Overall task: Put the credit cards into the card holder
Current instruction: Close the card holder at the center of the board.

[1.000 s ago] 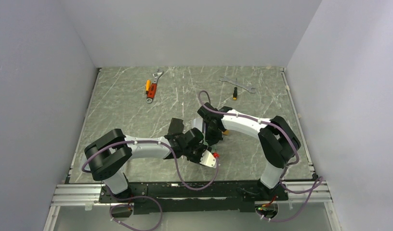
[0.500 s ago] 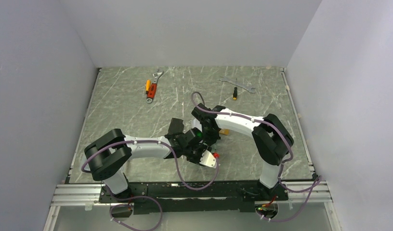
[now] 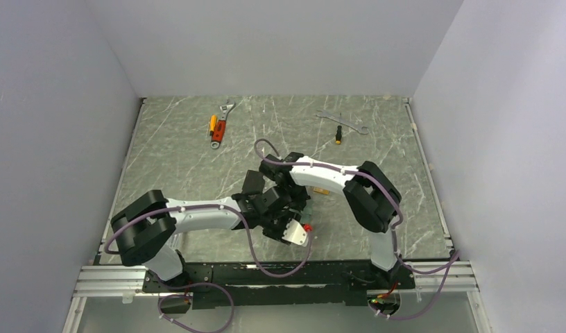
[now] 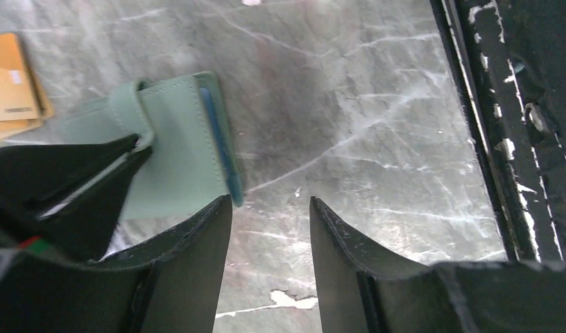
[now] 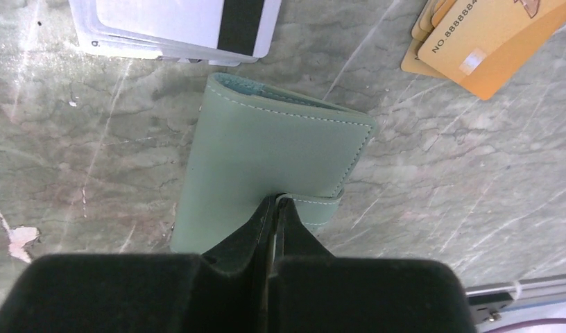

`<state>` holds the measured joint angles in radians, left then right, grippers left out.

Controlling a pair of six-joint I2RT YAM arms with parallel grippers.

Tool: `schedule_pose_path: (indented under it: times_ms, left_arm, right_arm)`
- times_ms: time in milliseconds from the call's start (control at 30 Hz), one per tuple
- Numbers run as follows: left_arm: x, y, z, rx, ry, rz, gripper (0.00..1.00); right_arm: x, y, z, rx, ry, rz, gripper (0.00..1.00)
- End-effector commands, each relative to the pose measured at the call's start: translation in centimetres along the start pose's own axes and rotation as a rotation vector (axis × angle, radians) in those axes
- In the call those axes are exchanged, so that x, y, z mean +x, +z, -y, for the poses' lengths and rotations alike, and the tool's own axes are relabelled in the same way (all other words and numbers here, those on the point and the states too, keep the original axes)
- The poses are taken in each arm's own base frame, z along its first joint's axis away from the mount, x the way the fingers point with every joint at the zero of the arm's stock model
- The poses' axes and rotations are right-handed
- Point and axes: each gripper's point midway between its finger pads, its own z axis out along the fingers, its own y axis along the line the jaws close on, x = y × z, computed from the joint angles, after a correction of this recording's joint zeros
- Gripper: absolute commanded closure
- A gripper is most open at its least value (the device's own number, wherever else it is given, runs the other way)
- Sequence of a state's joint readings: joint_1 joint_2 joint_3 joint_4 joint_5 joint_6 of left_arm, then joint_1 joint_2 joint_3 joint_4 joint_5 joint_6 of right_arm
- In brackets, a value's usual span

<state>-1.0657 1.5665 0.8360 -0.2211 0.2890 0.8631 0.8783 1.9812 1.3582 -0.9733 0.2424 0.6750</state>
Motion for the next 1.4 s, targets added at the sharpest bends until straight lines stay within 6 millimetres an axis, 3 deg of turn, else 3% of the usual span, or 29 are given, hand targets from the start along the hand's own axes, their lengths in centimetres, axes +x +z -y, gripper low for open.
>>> schedule_pose_path:
  times_ms: [0, 200, 533, 767, 900, 933, 967, 1000, 1100, 1233, 1367]
  left_arm:
    - [-2.7, -3.1, -2.7, -0.116, 0.061, 0.058, 0.48]
    - [-2.1, -7.0, -2.9, -0.167, 0.019, 0.055, 0.41]
    - [3.0, -14.5, -3.3, -0.247, -0.269, 0.103, 0.31]
    - [4.4, -18.4, -1.9, -0.269, -0.379, 0.169, 0.26]
    - [6.1, -21.1, -2.6, -0.37, -0.47, 0.172, 0.22]
    - [6.7, -22.0, -3.0, -0.404, -0.508, 0.173, 0.18]
    - [7.1, -23.0, -3.6, -0.433, -0.543, 0.193, 0.05]
    - [7.7, -23.9, -4.2, -0.465, -0.585, 0.213, 0.01]
    - [11.3, -27.0, -6.7, -0.572, -0.761, 0.268, 0.01]
    - [15.3, -31.0, -8.7, -0.58, -0.981, 0.416, 0.01]
    - [20.0, -34.1, -9.9, -0.711, -1.15, 0.421, 0.01]
  right_arm:
    - [5.5, 9.0, -3.1, 0.051, -0.07, -0.133, 1.0]
    - [5.8, 10.2, -3.2, 0.096, -0.071, -0.127, 1.0]
    - [5.4, 10.8, -4.6, 0.012, 0.017, -0.079, 1.0]
    - [4.7, 10.5, -4.8, -0.095, 0.097, -0.065, 1.0]
    - [4.0, 10.3, -4.7, -0.104, 0.095, -0.05, 1.0]
    - [3.8, 10.3, -4.8, -0.106, 0.091, -0.048, 1.0]
    - [3.8, 10.5, -5.0, -0.104, 0.086, -0.048, 1.0]
    - [3.4, 10.5, -5.2, -0.105, 0.083, -0.045, 1.0]
    - [3.4, 11.2, -5.7, -0.08, 0.054, -0.054, 1.0]
    - [3.7, 11.8, -6.1, -0.033, 0.004, -0.048, 1.0]
    - [4.2, 11.9, -6.2, 0.008, -0.042, -0.021, 0.89]
